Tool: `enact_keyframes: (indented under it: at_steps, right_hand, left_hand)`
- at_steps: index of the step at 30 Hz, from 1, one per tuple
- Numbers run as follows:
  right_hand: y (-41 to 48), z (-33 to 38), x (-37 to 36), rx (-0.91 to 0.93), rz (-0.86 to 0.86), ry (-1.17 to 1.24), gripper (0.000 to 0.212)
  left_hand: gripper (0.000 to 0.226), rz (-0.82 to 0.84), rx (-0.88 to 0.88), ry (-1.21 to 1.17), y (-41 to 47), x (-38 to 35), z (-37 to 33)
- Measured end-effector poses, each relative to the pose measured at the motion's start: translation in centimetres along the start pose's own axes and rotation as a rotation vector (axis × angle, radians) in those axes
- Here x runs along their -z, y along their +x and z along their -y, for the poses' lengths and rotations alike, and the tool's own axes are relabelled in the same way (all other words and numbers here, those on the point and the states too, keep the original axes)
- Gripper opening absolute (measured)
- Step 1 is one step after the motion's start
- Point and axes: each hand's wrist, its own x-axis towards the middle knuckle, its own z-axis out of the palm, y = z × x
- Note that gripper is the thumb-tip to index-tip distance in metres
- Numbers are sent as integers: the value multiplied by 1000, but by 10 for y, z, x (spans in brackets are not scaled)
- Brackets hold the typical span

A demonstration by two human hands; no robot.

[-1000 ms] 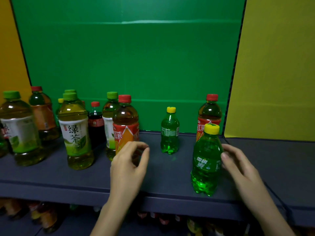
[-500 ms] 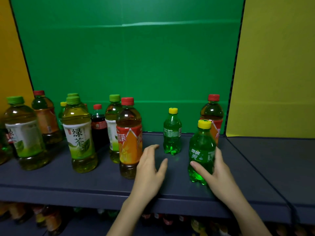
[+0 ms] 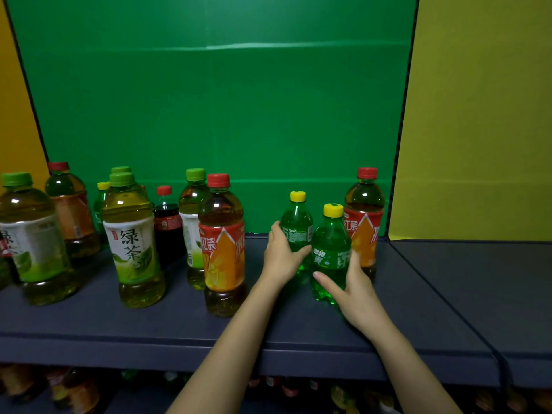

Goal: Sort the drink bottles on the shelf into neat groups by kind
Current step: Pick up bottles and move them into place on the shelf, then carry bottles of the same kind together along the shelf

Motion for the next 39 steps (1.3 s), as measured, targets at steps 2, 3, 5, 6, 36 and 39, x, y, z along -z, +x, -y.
enact_keyframes:
  at_steps: [2,3,5,6,36,39]
  right_hand:
    - [-1,-1,0,-10,-6,-34,77]
    - [-2,-1,0,-19,-11,-56,78]
    - [-2,-4,1,-42,-35,-110,79]
    - [-3,-4,1,-55,-54,-139,79]
    - [36,-18,39,-178,-126,75,87]
    - [38,-21,39,-220,-155,55,75]
  left_hand:
    - [76,-15,25,-36,7,-4,2]
    - [74,-24,32,-47,10,-5,2]
    - [69,-34,34,-50,12,-7,3]
    - [67,-36,29,-42,12,-8,4]
    - [84,-429,-45,85,-84,79,22]
    - [61,-357,20,8,-81,78,27]
